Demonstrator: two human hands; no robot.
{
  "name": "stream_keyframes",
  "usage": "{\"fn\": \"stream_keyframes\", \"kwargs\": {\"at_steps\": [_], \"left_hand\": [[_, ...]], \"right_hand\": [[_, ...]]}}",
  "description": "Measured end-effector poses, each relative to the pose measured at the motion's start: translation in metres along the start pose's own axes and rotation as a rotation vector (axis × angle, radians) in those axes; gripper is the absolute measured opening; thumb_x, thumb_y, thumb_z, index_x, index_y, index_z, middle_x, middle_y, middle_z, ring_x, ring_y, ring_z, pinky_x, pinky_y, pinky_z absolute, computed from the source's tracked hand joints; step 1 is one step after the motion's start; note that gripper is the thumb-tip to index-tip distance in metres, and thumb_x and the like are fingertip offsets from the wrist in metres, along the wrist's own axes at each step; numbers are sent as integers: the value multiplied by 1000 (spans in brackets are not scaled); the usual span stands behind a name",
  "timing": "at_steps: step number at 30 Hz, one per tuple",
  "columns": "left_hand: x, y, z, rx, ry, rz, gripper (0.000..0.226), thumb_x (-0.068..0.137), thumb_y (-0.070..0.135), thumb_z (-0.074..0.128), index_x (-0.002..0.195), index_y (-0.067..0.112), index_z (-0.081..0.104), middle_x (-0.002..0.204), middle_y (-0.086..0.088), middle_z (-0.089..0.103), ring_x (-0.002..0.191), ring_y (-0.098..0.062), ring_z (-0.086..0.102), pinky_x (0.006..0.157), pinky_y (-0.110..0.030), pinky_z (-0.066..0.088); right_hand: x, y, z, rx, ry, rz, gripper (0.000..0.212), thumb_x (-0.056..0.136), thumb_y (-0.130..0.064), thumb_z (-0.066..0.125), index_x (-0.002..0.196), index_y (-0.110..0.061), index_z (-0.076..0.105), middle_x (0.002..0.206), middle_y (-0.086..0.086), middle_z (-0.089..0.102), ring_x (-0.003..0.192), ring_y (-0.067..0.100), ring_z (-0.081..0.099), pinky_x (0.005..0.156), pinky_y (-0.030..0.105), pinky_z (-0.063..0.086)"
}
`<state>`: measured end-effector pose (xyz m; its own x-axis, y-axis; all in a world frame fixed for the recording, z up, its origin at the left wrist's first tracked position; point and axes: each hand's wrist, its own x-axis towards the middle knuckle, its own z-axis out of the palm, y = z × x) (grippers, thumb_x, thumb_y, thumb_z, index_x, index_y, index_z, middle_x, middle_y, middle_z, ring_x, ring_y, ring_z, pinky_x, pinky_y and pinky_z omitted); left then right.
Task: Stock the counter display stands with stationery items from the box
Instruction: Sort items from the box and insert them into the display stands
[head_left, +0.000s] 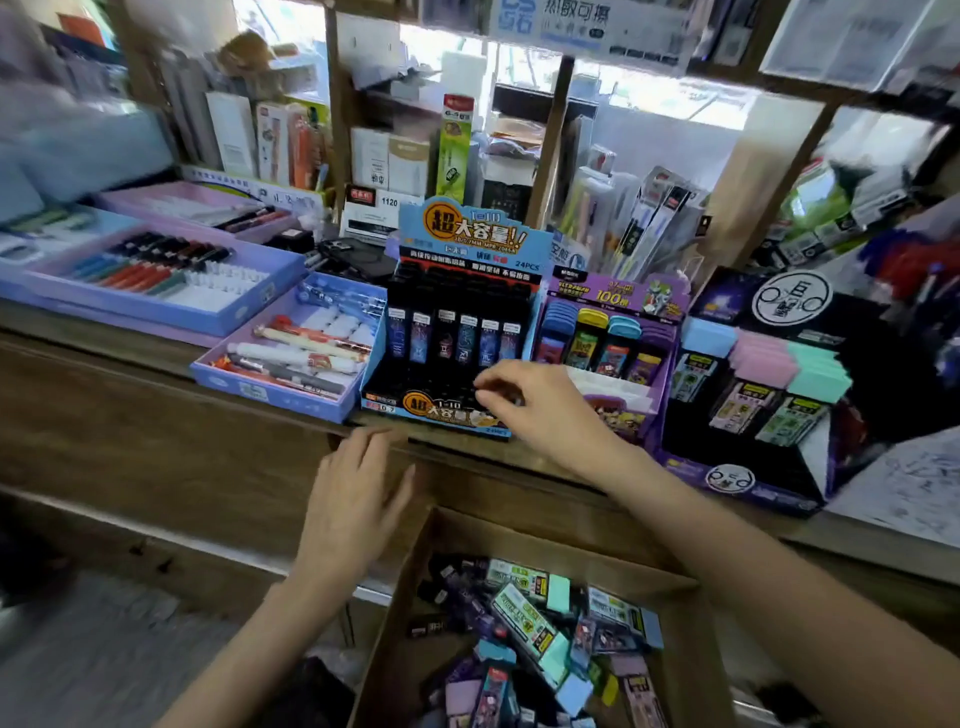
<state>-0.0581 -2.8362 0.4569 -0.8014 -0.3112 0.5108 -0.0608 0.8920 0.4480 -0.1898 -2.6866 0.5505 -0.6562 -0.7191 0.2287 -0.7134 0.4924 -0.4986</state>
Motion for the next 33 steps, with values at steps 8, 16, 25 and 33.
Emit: {"fn": "stream_keyframes", "kwargs": {"at_steps": [8, 16, 25, 33], "left_hand": [[-79, 10, 81, -250, -471, -142, 22, 92, 25, 56, 112, 15, 55, 113, 0, 51, 107, -19, 54, 88, -32, 42], [-104, 0, 174, -142, -616, -298, 54, 88, 44, 58, 133, 18, 44, 138, -8, 38, 128, -26, 38, 105, -34, 34], [-129, -20, 228, -196, -678, -438, 72, 94, 54, 35, 151, 27, 1, 159, -2, -12, 146, -20, -7, 117, -36, 6], [-154, -13, 215, -89, -912, -200, 82, 97, 52, 30, 146, 8, -19, 154, -6, -28, 137, -15, -28, 114, -30, -9]], "right_hand": [[-158, 102, 61, 74, -228, 310, 20, 94, -22, 56, 109, -18, 68, 106, -4, 69, 92, 4, 60, 84, 22, 49], [-186, 171, 143, -124, -344, 468, 47, 96, -39, 47, 138, -19, 43, 142, 0, 37, 128, 20, 39, 103, 30, 33], [-204, 192, 210, -381, -352, 433, 62, 93, -63, 10, 149, -37, 2, 159, 0, -4, 145, 27, -12, 116, 48, -3], [-259, 173, 209, -337, -354, 347, 60, 95, -58, 13, 150, -33, 9, 157, 10, 14, 145, 26, 9, 115, 39, 1]]}}
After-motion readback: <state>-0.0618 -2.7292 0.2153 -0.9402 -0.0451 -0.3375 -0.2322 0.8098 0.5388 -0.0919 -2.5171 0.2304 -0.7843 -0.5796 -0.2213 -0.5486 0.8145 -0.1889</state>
